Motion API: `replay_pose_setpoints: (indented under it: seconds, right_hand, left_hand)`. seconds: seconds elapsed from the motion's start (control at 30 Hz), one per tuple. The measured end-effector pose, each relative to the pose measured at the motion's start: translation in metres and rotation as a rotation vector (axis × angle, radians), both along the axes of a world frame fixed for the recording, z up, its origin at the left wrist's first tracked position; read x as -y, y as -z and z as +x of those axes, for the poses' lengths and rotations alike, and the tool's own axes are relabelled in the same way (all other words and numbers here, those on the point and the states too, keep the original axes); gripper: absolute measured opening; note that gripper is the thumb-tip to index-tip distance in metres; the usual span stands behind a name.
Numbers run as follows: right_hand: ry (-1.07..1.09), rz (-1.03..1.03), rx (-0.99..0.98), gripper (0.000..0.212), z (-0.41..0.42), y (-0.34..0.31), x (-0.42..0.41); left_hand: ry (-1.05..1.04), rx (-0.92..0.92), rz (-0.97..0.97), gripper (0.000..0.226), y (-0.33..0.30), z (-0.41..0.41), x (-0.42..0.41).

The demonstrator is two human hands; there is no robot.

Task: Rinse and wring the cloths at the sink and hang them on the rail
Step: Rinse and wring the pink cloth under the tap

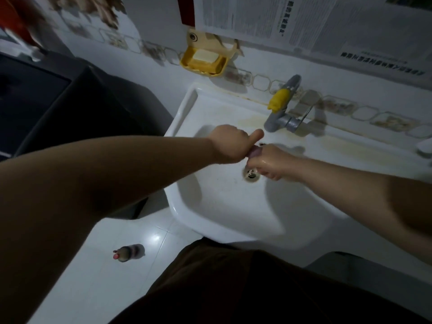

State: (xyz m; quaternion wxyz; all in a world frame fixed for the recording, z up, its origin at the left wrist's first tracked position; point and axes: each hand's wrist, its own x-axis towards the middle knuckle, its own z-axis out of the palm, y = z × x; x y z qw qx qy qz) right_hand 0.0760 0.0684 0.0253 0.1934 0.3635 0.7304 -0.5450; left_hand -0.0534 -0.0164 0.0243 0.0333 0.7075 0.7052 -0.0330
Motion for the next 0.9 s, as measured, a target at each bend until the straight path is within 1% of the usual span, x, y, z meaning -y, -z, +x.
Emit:
replay_pose_setpoints:
  seconds: [0.07, 0.13, 0.2, 0.27, 0.33, 0.37, 0.43, 0.47, 0.5, 0.53, 0.57, 0.63, 0.67, 0.7, 0.73, 0.77, 0.8, 0.83, 0.87, 0.9]
  right_hand:
    - [0.221, -0.257, -0.033, 0.020, 0.007, 0.000, 0.021]
    - [0.365, -0.468, -0.051, 0.020, 0.011, -0.004, 0.038]
    - [0.459, -0.631, -0.069, 0.020, 0.011, -0.011, 0.049]
    - [0.535, -0.722, -0.104, 0.021, 0.011, -0.017, 0.053]
    - [0.575, -0.769, -0.138, 0.022, 0.013, -0.021, 0.055]
    - [0.579, -0.786, -0.151, 0.023, 0.014, -0.022, 0.057]
    - [0.578, -0.818, -0.168, 0.029, 0.017, -0.021, 0.056]
    - [0.571, -0.827, -0.174, 0.033, 0.020, -0.017, 0.054]
    - [0.556, -0.827, -0.174, 0.035, 0.023, -0.014, 0.049]
    - [0.529, -0.810, -0.170, 0.036, 0.026, -0.011, 0.043]
    - [0.501, -0.779, -0.159, 0.035, 0.029, -0.010, 0.035]
    - [0.465, -0.678, -0.157, 0.029, 0.035, -0.009, 0.020]
    - [0.452, -0.596, -0.183, 0.023, 0.038, -0.009, 0.013]
    - [0.424, -0.481, -0.217, 0.023, 0.041, -0.011, 0.008]
    - [0.366, -0.313, -0.248, 0.040, 0.046, -0.010, 0.003]
    - [0.272, -0.102, -0.280, 0.061, 0.051, -0.008, -0.001]
    - [0.159, 0.144, -0.323, 0.076, 0.055, -0.006, -0.003]
    - [0.036, 0.397, -0.379, 0.084, 0.060, -0.001, -0.006]
    - [-0.088, 0.664, -0.431, 0.085, 0.064, 0.004, -0.006]
    - [-0.217, 0.928, -0.497, 0.084, 0.067, 0.010, -0.007]
  left_hand:
    - [0.282, -0.026, 0.155, 0.040, -0.001, -0.013, -0.002]
    - [0.526, -0.020, 0.256, 0.030, -0.007, -0.020, -0.003]
    - [0.621, -0.021, 0.312, 0.024, -0.014, -0.027, -0.003]
    - [0.659, -0.017, 0.356, 0.021, -0.024, -0.027, -0.003]
    - [0.684, 0.004, 0.353, 0.018, -0.026, -0.025, -0.002]
    - [0.664, 0.013, 0.339, 0.019, -0.027, -0.024, -0.001]
    - [0.611, 0.007, 0.359, 0.038, -0.026, -0.023, 0.000]
    - [0.585, -0.014, 0.377, 0.044, -0.022, -0.022, -0.001]
    - [0.530, -0.040, 0.362, 0.043, -0.022, -0.017, -0.001]
    - [0.428, -0.060, 0.297, 0.038, -0.025, -0.009, 0.001]
    - [0.264, -0.054, 0.169, 0.032, -0.027, 0.001, 0.002]
    - [-0.132, 0.098, -0.105, 0.023, -0.027, 0.021, 0.005]
    - [-0.286, 0.242, -0.217, 0.021, -0.026, 0.028, 0.006]
    - [-0.425, 0.435, -0.314, 0.020, -0.024, 0.030, 0.007]
    - [-0.560, 0.663, -0.392, 0.016, -0.023, 0.029, 0.008]
    - [-0.702, 0.903, -0.470, 0.012, -0.024, 0.027, 0.011]
    - [-0.832, 1.138, -0.552, 0.018, -0.024, 0.025, 0.014]
    - [-0.914, 1.361, -0.625, 0.026, -0.023, 0.023, 0.016]
    - [-0.946, 1.562, -0.669, 0.033, -0.021, 0.020, 0.018]
    - [-0.933, 1.723, -0.710, 0.036, -0.019, 0.020, 0.020]
